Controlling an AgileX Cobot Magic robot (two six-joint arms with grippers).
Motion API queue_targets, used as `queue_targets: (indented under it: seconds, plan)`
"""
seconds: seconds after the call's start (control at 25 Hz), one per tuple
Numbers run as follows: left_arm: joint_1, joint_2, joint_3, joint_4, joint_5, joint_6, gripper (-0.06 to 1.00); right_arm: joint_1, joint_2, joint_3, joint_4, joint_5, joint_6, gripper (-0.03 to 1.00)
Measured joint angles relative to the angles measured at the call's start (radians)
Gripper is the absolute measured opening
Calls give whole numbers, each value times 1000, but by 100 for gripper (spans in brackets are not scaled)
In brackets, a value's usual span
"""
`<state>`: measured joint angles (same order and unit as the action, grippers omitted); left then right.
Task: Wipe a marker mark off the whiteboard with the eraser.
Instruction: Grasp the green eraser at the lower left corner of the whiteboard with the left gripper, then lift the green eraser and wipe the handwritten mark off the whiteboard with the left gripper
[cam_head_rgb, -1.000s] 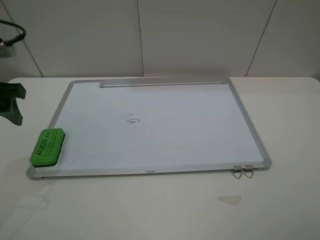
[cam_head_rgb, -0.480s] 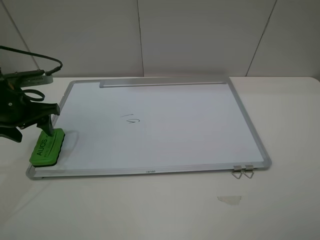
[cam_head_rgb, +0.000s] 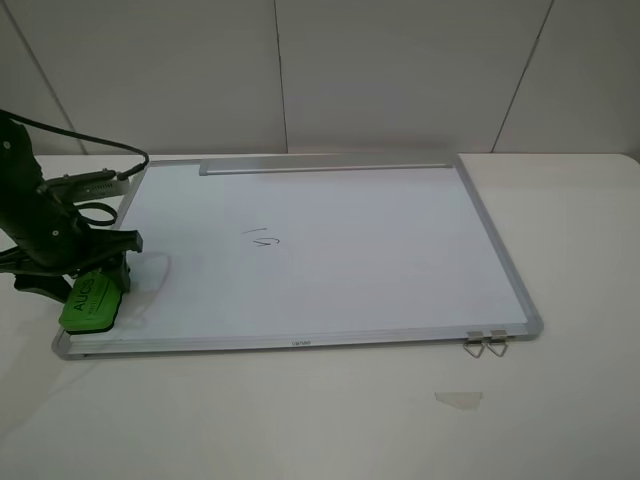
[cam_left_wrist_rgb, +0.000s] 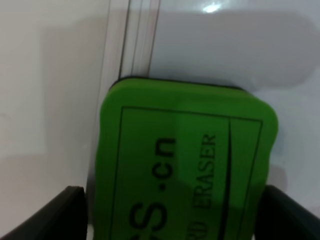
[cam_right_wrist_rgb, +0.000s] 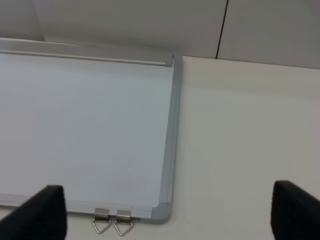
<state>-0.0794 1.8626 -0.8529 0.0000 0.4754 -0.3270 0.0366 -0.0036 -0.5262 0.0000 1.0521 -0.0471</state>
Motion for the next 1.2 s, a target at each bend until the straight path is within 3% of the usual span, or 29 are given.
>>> queue_targets:
  seconds: [0.4, 0.56, 1.2]
  plan:
    - [0, 17, -3, 0, -3, 1, 68, 0, 0, 0, 0, 0, 0, 82]
    - [0, 17, -5, 0, -6, -5, 60, 0, 0, 0, 0, 0, 0, 82]
    - [0, -40, -3, -5, 14, 15, 60, 0, 0, 0, 0, 0, 0, 82]
